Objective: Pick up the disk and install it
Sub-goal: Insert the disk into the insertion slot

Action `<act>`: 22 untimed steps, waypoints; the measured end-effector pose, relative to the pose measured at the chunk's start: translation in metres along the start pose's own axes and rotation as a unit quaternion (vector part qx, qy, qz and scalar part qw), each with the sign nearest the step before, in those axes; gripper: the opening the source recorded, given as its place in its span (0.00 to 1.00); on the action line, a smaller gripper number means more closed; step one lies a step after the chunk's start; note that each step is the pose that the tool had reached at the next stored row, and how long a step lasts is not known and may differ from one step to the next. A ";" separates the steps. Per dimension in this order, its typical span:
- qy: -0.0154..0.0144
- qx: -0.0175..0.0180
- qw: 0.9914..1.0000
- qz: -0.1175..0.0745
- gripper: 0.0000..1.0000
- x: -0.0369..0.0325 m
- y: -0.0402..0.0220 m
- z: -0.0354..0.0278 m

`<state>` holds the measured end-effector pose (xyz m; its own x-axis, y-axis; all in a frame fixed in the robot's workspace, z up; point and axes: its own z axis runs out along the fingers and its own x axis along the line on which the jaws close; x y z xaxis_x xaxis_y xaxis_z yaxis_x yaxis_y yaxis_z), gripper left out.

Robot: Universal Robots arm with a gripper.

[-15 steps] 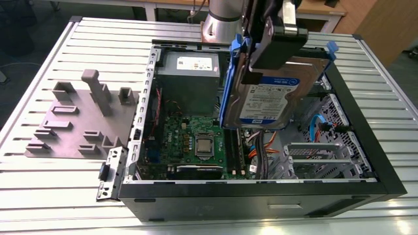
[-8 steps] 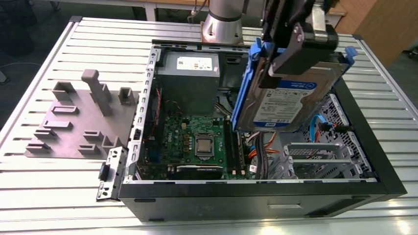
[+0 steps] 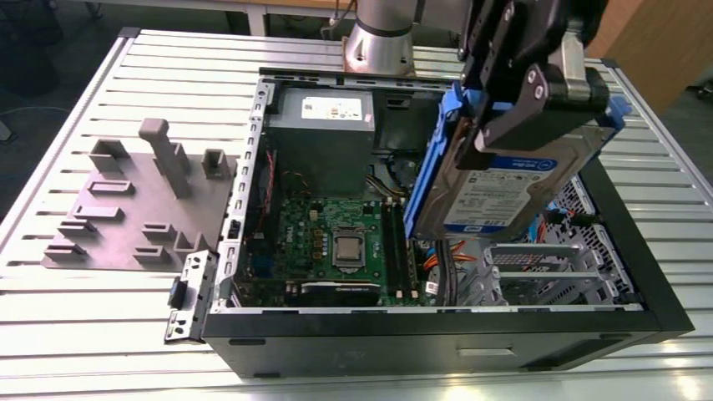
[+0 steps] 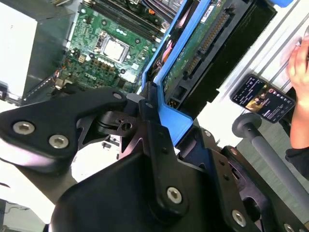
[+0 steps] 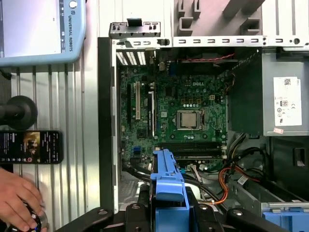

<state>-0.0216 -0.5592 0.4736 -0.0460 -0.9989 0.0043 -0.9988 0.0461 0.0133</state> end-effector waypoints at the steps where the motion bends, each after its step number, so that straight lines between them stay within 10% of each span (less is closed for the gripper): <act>1: 0.000 0.000 1.000 0.000 0.36 0.0022 -0.0006 0.0003; 22: 0.000 0.000 1.000 0.000 0.36 0.0040 -0.0595 0.0101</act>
<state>0.0375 -0.5660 0.4626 -0.0460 -0.9989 0.0035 -0.9988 0.0460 0.0142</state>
